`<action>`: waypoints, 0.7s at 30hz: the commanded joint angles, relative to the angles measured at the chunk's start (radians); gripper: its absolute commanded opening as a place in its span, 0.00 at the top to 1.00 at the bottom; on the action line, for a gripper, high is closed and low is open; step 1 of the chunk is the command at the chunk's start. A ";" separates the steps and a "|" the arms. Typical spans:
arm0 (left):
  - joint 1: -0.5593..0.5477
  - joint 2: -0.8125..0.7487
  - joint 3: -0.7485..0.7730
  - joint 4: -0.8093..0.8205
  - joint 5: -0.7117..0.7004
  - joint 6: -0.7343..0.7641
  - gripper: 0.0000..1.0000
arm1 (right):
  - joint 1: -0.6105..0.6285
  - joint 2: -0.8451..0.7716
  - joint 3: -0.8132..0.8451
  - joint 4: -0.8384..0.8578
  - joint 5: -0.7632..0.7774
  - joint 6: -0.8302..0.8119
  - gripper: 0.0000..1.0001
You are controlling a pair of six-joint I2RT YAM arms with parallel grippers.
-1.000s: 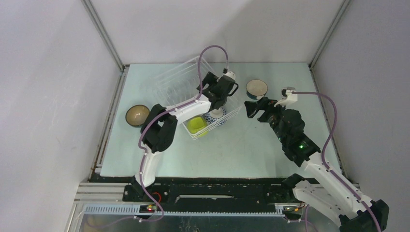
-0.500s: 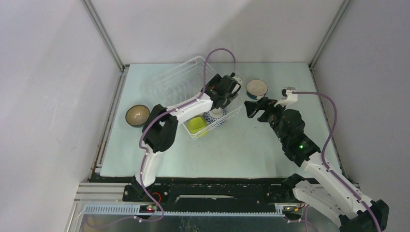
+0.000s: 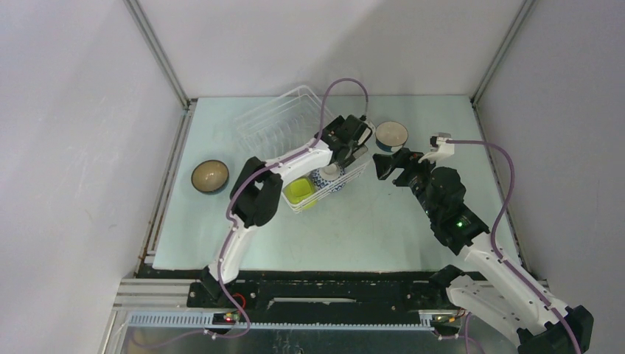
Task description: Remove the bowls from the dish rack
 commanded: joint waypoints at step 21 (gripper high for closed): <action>0.001 0.149 0.100 0.002 -0.170 0.168 0.00 | -0.009 -0.009 -0.002 0.034 0.001 -0.008 0.05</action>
